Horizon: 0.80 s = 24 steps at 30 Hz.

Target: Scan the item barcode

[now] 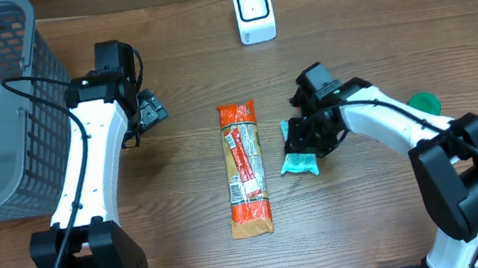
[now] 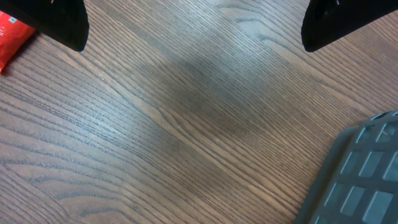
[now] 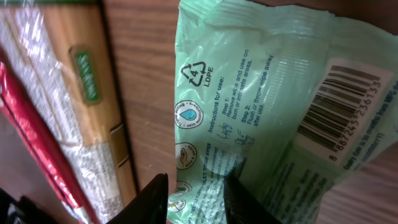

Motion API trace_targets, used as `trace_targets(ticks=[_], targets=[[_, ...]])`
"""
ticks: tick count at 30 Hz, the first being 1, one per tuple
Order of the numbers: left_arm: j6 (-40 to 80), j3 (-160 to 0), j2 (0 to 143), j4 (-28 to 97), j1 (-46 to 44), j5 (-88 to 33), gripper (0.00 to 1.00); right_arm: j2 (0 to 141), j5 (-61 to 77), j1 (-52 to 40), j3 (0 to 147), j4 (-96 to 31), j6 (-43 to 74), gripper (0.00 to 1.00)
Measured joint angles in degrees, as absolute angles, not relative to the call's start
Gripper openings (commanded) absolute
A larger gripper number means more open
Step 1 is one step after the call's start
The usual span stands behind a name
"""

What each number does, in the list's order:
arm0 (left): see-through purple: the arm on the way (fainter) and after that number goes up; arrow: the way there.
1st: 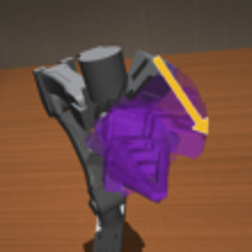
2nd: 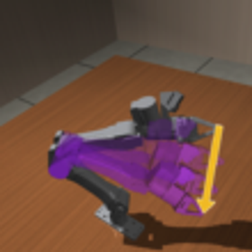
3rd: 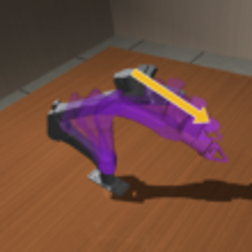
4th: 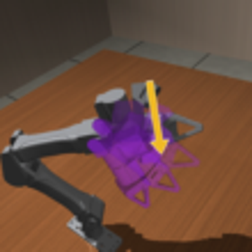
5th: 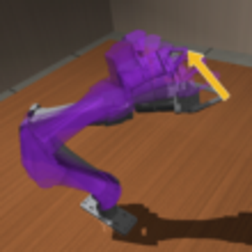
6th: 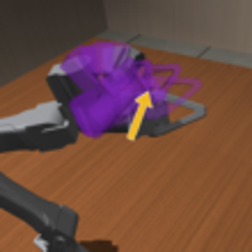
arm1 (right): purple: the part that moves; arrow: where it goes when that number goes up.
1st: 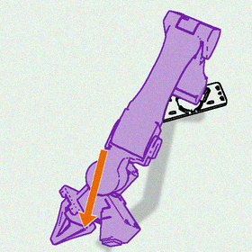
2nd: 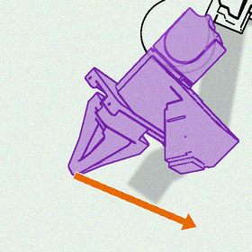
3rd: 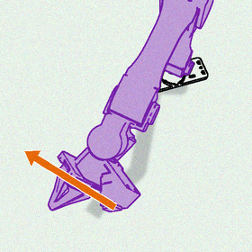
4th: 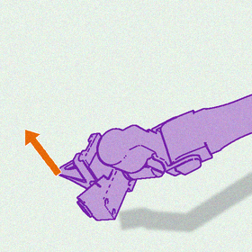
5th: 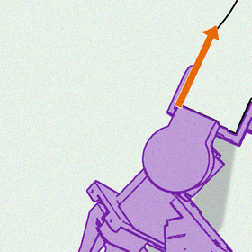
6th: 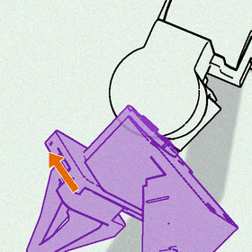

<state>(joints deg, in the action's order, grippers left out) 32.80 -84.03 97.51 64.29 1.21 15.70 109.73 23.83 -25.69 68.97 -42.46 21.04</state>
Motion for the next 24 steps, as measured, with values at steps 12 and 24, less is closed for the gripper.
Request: trace_targets(ticks=[12,24], targets=[[32.8,-84.03,97.51,64.29,1.21,15.7,1.0,109.69,35.9,-18.85,68.97,-39.35,17.8,0.21],[32.8,-84.03,97.51,64.29,1.21,15.7,1.0,109.73,47.11,-12.45,68.12,-37.47,14.92,0.04]])
